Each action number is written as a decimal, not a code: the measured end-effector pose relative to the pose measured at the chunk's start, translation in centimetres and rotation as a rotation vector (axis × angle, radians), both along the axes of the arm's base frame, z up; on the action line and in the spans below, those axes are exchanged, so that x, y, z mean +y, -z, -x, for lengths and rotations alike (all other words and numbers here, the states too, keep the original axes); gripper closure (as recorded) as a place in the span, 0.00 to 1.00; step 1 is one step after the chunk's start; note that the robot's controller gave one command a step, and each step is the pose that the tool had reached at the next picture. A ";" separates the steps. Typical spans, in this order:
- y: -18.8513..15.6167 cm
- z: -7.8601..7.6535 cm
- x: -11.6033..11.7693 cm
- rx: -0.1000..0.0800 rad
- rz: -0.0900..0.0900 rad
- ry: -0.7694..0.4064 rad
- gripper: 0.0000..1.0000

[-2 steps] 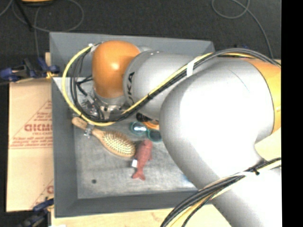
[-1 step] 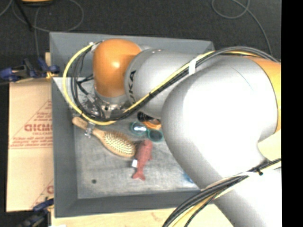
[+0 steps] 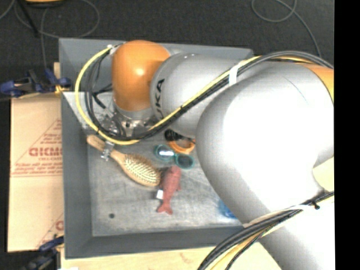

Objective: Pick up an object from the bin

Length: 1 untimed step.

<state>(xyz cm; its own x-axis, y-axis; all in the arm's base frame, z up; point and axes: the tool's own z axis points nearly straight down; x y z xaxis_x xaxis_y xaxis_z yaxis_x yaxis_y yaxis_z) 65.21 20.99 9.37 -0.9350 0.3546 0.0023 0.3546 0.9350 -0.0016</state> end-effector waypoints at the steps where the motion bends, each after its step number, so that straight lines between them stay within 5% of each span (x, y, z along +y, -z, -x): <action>1: -1.5 -0.2 0.1 -0.006 -0.003 0.000 1.00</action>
Offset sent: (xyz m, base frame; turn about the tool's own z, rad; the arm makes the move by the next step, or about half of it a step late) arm 0.0000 0.0001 0.0454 0.0000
